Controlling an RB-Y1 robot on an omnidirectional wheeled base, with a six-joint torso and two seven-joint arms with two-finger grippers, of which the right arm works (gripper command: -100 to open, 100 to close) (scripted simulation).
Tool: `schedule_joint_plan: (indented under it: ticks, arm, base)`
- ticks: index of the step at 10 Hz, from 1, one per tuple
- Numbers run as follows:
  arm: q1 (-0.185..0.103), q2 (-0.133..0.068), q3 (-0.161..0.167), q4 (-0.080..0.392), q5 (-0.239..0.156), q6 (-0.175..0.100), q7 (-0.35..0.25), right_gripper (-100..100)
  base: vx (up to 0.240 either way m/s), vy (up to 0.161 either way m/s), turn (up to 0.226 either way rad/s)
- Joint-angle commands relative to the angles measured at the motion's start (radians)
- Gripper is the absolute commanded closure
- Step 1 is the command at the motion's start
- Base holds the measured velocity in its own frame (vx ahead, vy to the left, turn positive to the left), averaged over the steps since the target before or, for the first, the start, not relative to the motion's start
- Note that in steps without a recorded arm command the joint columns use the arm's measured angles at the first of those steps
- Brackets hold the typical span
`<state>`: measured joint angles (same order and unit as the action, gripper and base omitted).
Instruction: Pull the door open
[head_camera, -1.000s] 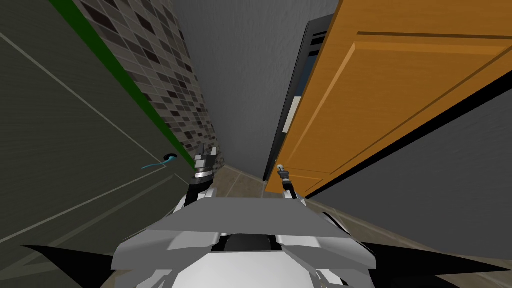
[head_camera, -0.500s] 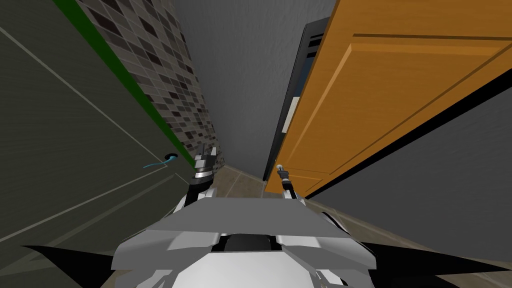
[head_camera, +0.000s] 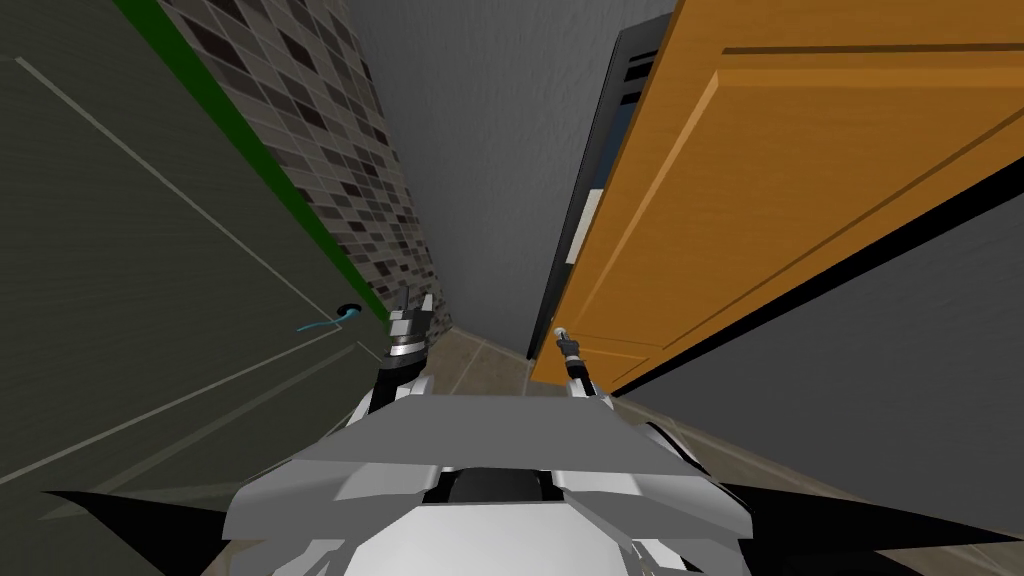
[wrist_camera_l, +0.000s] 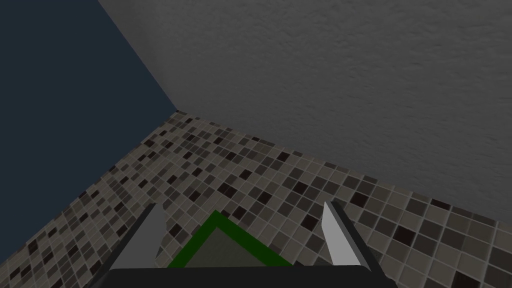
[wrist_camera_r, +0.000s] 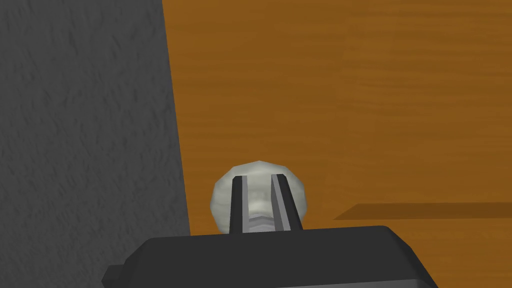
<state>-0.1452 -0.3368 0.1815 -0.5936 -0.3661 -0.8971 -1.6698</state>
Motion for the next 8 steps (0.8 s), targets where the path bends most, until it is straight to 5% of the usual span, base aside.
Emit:
schedule_joint_plan:
  ticks: [1,6,8]
  arm:
    - [0.016,-0.006,0.019,0.018,0.009,-0.012,-0.028,100]
    - [0.060,-0.058,0.067,0.030,0.031,-0.057,-0.110,100]
    - [0.065,-0.063,0.072,0.031,0.034,-0.062,-0.119,100]
  base:
    - [-0.180,0.015,0.143]
    - [-0.173,-0.032,0.105]
    - [-0.134,-0.037,0.059]
